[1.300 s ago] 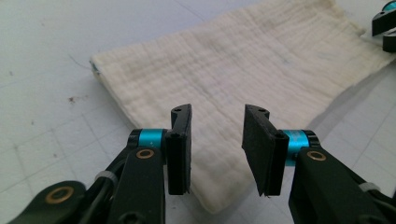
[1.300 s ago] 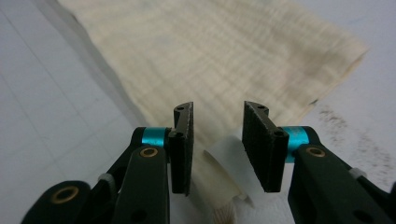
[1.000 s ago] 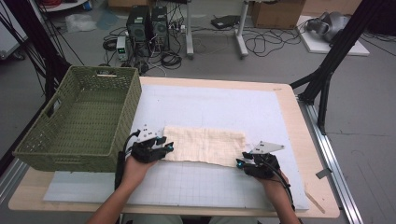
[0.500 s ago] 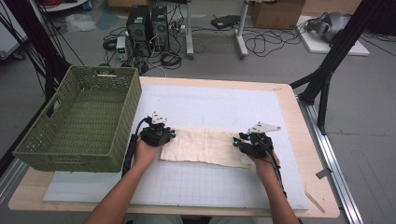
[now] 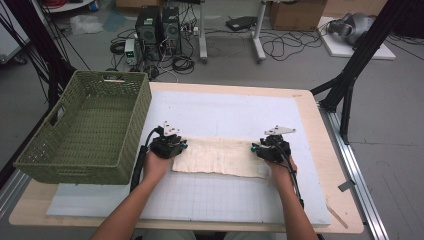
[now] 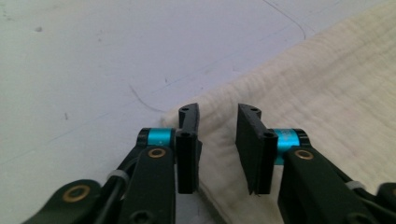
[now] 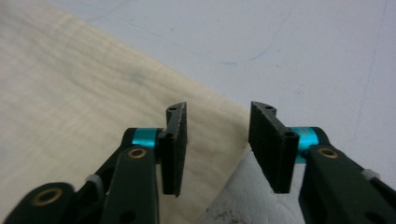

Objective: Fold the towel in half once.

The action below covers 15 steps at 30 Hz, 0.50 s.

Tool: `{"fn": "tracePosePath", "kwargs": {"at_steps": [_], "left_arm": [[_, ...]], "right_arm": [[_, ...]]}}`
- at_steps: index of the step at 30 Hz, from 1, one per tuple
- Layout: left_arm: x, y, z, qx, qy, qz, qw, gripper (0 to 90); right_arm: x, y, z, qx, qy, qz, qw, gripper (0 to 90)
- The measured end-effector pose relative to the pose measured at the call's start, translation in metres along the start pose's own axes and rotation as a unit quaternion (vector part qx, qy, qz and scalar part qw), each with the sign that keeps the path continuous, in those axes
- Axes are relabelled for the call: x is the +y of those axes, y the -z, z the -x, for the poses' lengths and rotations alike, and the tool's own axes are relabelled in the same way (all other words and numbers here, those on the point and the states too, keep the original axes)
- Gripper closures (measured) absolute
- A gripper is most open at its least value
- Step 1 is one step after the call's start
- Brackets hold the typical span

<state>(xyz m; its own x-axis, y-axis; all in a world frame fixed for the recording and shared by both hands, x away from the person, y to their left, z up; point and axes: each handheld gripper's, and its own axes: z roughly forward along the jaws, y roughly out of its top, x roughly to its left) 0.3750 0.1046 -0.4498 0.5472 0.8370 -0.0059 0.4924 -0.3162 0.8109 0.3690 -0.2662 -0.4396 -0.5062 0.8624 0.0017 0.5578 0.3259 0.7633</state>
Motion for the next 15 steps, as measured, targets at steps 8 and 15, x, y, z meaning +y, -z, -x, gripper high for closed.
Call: {"fn": "tracePosePath", "kwargs": {"at_steps": [8,15], "left_arm": [[-0.001,0.036,-0.010,-0.052,0.055,0.075,0.9943,42.1],[-0.007,0.054,-0.009,-0.107,0.064,0.114,0.9856,22.5]], "right_arm": [[-0.009,0.040,-0.002,0.014,-0.001,0.047,0.9988,34.9],[-0.028,0.067,-0.005,0.019,0.014,0.067,0.9975,22.3]]}}
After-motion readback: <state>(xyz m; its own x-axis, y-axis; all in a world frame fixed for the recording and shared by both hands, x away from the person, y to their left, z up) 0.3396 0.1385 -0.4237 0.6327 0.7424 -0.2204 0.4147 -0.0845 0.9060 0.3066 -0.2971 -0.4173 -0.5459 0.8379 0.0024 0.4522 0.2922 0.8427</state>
